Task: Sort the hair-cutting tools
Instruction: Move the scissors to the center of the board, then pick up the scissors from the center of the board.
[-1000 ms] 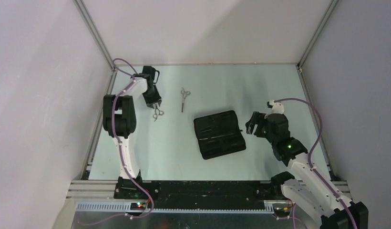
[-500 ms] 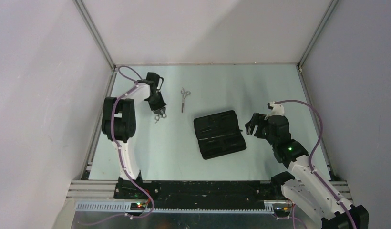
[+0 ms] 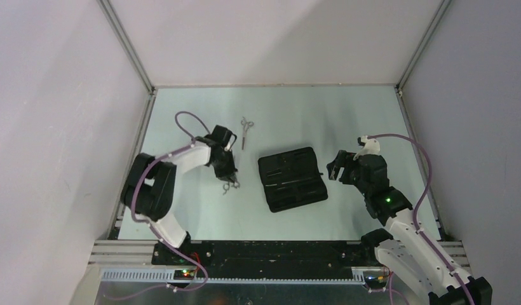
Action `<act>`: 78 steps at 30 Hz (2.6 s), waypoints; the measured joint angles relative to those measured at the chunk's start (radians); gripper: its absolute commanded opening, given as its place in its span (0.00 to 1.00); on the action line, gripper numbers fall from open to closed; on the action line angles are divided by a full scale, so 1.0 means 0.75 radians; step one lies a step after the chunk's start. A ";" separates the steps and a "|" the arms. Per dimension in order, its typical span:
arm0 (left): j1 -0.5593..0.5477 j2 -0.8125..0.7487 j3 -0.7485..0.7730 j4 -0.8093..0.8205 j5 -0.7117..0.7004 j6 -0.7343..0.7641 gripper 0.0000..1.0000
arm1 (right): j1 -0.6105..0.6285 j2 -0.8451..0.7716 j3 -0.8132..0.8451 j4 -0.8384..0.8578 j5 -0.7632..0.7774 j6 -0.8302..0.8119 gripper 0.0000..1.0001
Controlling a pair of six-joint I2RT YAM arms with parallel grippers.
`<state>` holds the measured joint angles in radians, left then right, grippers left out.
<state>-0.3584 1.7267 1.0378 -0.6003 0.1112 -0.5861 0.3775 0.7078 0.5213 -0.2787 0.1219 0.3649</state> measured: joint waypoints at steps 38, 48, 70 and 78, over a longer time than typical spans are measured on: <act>-0.164 -0.005 0.143 -0.106 -0.309 0.173 0.59 | 0.000 -0.278 0.000 -0.241 -0.105 0.064 0.75; -0.185 0.050 0.142 -0.079 -0.263 0.190 0.54 | 0.000 -0.288 0.000 -0.313 -0.120 0.126 0.74; -0.248 0.114 0.128 0.006 -0.230 0.192 0.01 | 0.000 -0.294 0.000 -0.438 -0.181 0.279 0.72; -0.248 0.089 0.094 0.057 -0.202 0.189 0.19 | 0.026 -0.191 0.000 -0.438 -0.190 0.313 0.71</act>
<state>-0.5442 1.7931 1.1080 -0.5575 -0.0402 -0.4446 0.3969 0.5644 0.5213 -0.6075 -0.0208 0.5999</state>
